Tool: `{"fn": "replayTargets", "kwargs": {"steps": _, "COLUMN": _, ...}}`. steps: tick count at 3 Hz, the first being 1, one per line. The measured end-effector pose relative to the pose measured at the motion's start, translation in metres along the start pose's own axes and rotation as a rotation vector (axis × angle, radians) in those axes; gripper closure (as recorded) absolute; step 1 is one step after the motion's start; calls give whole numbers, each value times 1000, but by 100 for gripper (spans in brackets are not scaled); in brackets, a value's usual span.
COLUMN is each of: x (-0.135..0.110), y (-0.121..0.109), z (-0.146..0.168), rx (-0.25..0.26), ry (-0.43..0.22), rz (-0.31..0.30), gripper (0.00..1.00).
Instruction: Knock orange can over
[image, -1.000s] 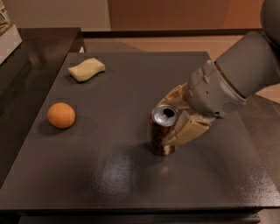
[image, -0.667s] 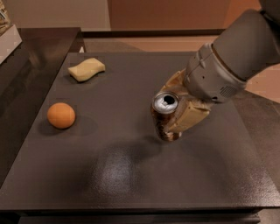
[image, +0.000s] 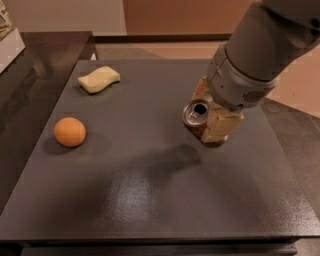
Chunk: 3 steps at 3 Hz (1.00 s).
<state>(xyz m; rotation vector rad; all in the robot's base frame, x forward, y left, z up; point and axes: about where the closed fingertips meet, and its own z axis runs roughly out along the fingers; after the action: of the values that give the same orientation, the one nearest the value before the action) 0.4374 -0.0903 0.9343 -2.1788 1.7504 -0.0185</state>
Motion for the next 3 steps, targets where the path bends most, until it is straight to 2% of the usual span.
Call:
{"fn": "replayTargets", "kwargs": {"steps": 1, "x": 14, "y": -1, "z": 7, "rx": 2, "ry": 145, "rz": -46, "gripper": 100}}
{"fn": "replayTargets", "kwargs": {"steps": 2, "x": 24, "y": 1, "z": 15, "rx": -6, "ry": 259, "rz": -87, "gripper": 82}}
{"fn": "replayTargets", "kwargs": {"steps": 3, "x": 29, "y": 3, "z": 24, "rx": -11, "ry": 337, "rz": -120, "gripper": 59}}
